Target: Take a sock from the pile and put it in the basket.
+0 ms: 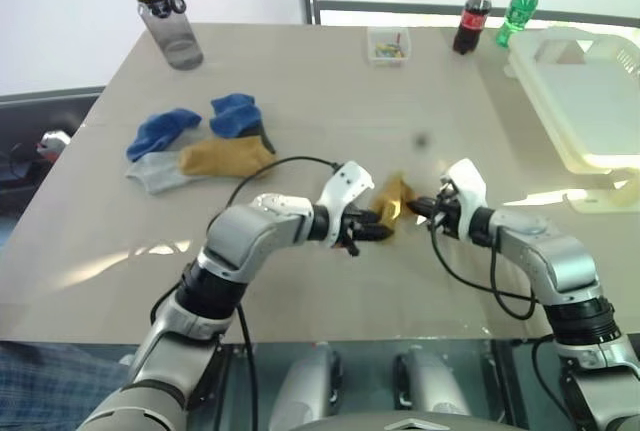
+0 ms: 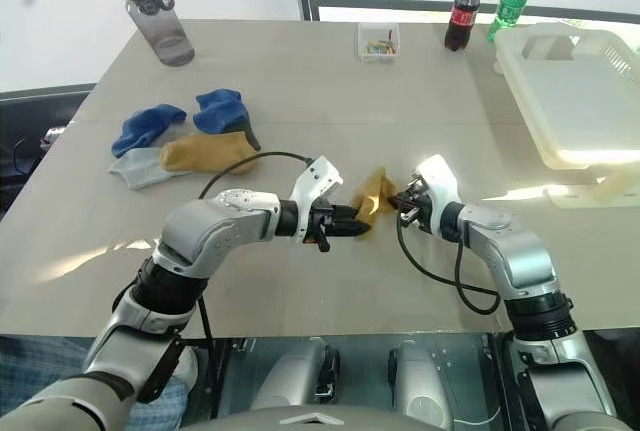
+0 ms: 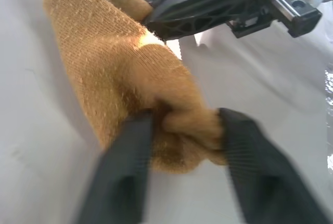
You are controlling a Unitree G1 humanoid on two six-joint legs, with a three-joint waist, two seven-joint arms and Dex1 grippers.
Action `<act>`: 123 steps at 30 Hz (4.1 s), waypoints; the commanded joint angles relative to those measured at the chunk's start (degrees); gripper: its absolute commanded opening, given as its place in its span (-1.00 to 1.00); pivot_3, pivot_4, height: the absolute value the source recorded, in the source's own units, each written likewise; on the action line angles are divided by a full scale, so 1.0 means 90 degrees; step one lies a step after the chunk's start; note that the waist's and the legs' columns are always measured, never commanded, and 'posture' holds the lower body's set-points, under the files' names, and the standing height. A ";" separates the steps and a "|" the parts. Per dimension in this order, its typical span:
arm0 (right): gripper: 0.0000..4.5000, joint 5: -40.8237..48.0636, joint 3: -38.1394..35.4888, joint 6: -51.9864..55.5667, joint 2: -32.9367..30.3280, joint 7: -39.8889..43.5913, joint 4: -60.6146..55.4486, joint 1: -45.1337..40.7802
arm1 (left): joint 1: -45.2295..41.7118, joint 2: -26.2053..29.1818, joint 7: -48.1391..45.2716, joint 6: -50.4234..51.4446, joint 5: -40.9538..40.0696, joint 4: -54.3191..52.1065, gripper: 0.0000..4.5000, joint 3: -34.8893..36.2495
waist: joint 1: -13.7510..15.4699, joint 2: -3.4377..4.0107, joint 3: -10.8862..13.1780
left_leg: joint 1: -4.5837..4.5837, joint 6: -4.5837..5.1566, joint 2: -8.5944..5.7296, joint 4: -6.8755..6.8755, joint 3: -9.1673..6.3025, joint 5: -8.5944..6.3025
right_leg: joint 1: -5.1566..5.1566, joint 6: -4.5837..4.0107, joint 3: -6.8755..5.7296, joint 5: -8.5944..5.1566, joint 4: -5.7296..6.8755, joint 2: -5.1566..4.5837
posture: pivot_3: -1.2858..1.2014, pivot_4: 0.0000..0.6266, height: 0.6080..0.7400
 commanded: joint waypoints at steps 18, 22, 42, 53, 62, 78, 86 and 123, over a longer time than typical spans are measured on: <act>-1.00 0.0999 -0.0877 0.1437 -0.0956 0.0356 -0.1449 0.0352 | 0.0439 0.0940 -0.0208 0.0496 -0.0356 -0.0358 -0.99 0.1015 | 0.0038 0.0000 0.0000 | -0.0004 0.0001 -0.0001 0.0000 -0.0004 0.0000 | 0.0000 0.0000 -0.0003 0.0000 -0.0005 -0.0008 | 0.03 -0.52 1.00; -1.00 0.1282 -0.1212 0.1841 -0.1252 0.0301 -0.1708 0.0572 | 0.0672 0.1048 -0.0348 0.0237 -0.0212 -0.0182 -0.99 0.0845 | 0.0031 0.0000 0.0001 | -0.0003 0.0001 -0.0001 -0.0001 -0.0003 -0.0001 | 0.0000 0.0000 -0.0001 0.0000 -0.0004 -0.0016 | 0.03 -0.52 1.00; 0.25 0.1940 -0.1839 0.2415 -0.1842 0.0212 -0.2086 0.0962 | 0.0779 0.0776 -0.0729 -0.0899 0.0013 0.0151 0.70 0.0860 | 0.0026 0.0001 -0.0001 | -0.0002 0.0001 0.0005 -0.0001 -0.0002 -0.0001 | 0.0002 -0.0001 0.0001 0.0000 -0.0005 -0.0021 | 0.03 -0.52 1.00; 0.25 0.2272 -0.2801 -0.0549 -0.1731 0.1899 -0.2533 0.1494 | 0.1060 0.1488 -0.0353 -0.2507 0.0951 0.0068 0.70 0.1438 | 0.0040 -0.0001 0.0000 | -0.0002 0.0002 0.0011 -0.0003 -0.0002 -0.0002 | 0.0003 0.0000 0.0000 0.0000 -0.0011 -0.0020 | 0.03 -0.52 1.00; 0.25 0.2264 -0.2789 -0.1129 -0.2011 0.2184 -0.2235 0.1474 | 0.1300 0.1781 0.0451 -0.3921 0.2456 0.0835 0.70 0.1293 | 0.0038 -0.0003 0.0001 | -0.0001 0.0003 0.0010 -0.0004 -0.0003 -0.0002 | 0.0003 0.0000 -0.0001 0.0000 -0.0009 -0.0024 | 0.03 -0.52 1.00; 0.25 0.2005 -0.2545 -0.1248 -0.2122 0.1910 -0.2114 0.1362 | 0.1389 0.1411 0.1005 -0.4807 0.3259 0.2346 0.18 0.1311 | 0.0027 0.0011 -0.0020 | 0.0014 0.0002 0.0016 -0.0004 -0.0001 -0.0002 | 0.0011 -0.0001 -0.0001 0.0001 0.0000 -0.0028 | 0.03 -0.52 1.00; 0.25 0.1972 -0.2553 -0.1288 -0.2090 0.1827 -0.2103 0.1390 | 0.1365 0.1379 0.1039 -0.4630 0.3236 0.2481 -0.96 0.1476 | 0.0011 0.0015 -0.0024 | 0.0019 0.0002 0.0020 -0.0004 -0.0001 -0.0002 | 0.0016 -0.0001 0.0000 0.0001 0.0000 -0.0026 | 0.03 -0.52 1.00; 0.25 0.1838 -0.2522 -0.1545 -0.2050 0.1689 -0.1883 0.1461 | 0.0763 0.0003 0.1362 -0.3334 0.2182 0.2189 -0.98 0.2337 | 0.0072 0.0039 -0.0065 | 0.0022 0.0002 0.0007 -0.0003 -0.0005 -0.0002 | 0.0032 0.0000 -0.0006 0.0001 -0.0007 -0.0036 | 0.03 -0.52 1.00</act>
